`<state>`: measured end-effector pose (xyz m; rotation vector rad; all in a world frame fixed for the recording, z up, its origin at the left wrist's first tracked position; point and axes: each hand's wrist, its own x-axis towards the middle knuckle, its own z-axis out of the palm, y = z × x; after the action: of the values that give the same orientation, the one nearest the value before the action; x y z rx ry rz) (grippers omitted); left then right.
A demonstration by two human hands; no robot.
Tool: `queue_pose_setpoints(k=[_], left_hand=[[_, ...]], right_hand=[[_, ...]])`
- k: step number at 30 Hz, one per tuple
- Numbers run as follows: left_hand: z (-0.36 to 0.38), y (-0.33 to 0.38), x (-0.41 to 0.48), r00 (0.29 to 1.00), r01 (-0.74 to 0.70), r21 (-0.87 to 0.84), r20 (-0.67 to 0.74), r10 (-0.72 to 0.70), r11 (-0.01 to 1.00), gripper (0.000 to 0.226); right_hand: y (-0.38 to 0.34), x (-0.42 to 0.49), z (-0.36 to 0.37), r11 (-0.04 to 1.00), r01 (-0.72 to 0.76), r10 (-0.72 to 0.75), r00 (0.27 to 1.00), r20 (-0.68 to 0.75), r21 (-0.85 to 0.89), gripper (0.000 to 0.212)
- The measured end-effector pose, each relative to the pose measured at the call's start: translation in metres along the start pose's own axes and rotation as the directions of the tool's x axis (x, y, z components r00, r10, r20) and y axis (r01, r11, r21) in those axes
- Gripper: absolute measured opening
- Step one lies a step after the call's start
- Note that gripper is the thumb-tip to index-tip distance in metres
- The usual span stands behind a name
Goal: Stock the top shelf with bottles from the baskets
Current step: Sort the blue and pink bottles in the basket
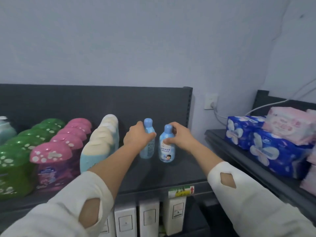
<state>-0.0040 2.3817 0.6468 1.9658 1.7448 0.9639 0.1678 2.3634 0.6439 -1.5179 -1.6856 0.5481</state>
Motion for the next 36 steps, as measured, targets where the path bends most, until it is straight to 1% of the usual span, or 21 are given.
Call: queue_pose_setpoints(k=[3, 8, 14, 20, 23, 25, 26, 27, 28, 30, 32, 34, 36], left_hand=[[0.023, 0.003, 0.033, 0.999, 0.023, -0.031, 0.024, -0.022, 0.999, 0.044], [0.058, -0.001, 0.070, 0.995, 0.092, -0.030, 0.050, -0.091, 0.995, 0.046], [0.075, -0.010, 0.109, 0.988, 0.153, 0.019, -0.018, -0.153, 0.988, 0.049], [0.090, -0.021, 0.132, 0.974, 0.212, 0.096, -0.099, -0.203, 0.972, 0.050], [0.094, -0.027, 0.136, 0.971, 0.219, 0.097, -0.122, -0.207, 0.971, 0.053], [0.094, -0.031, 0.139, 0.979, 0.191, 0.104, -0.088, -0.182, 0.976, 0.064], [0.093, -0.032, 0.139, 0.985, 0.167, 0.107, -0.055, -0.162, 0.980, 0.073], [0.091, -0.033, 0.139, 0.991, 0.134, 0.093, -0.023, -0.132, 0.987, 0.082], [0.089, -0.032, 0.138, 0.996, 0.088, 0.060, 0.005, -0.088, 0.994, 0.087], [0.081, -0.031, 0.136, 0.997, -0.052, -0.007, 0.064, 0.052, 0.999, 0.080], [0.072, -0.031, 0.136, 0.969, -0.186, 0.017, 0.168, 0.181, 0.982, 0.063], [0.061, -0.032, 0.137, 0.943, -0.238, 0.072, 0.255, 0.213, 0.969, 0.052], [0.053, -0.031, 0.139, 0.947, -0.224, 0.135, 0.265, 0.182, 0.965, 0.049]], right_hand=[[0.012, 0.028, -0.001, 1.000, -0.004, 0.004, 1.000, -0.015, -0.022, 0.043], [0.038, 0.066, 0.002, 0.998, -0.026, 0.026, 1.000, 0.004, -0.056, 0.046], [0.066, 0.116, 0.009, 1.000, -0.010, 0.011, 0.999, 0.052, -0.009, 0.047], [0.084, 0.162, 0.021, 0.998, 0.062, -0.066, 0.984, 0.167, 0.025, 0.048], [0.089, 0.174, 0.028, 0.996, 0.082, -0.089, 0.974, 0.207, 0.043, 0.049], [0.091, 0.179, 0.030, 0.994, 0.092, -0.103, 0.969, 0.223, 0.061, 0.056], [0.091, 0.180, 0.030, 0.993, 0.103, -0.115, 0.966, 0.231, 0.062, 0.062], [0.090, 0.181, 0.030, 0.992, 0.119, -0.128, 0.963, 0.237, 0.052, 0.066], [0.090, 0.181, 0.030, 0.990, 0.135, -0.140, 0.960, 0.243, 0.035, 0.067], [0.090, 0.181, 0.030, 0.989, 0.149, -0.148, 0.957, 0.249, 0.016, 0.062], [0.092, 0.182, 0.029, 0.991, 0.136, -0.137, 0.959, 0.248, 0.022, 0.057], [0.094, 0.180, 0.028, 0.992, 0.124, -0.123, 0.957, 0.263, 0.010, 0.053], [0.095, 0.179, 0.031, 0.994, 0.105, -0.102, 0.958, 0.268, 0.003, 0.052]])
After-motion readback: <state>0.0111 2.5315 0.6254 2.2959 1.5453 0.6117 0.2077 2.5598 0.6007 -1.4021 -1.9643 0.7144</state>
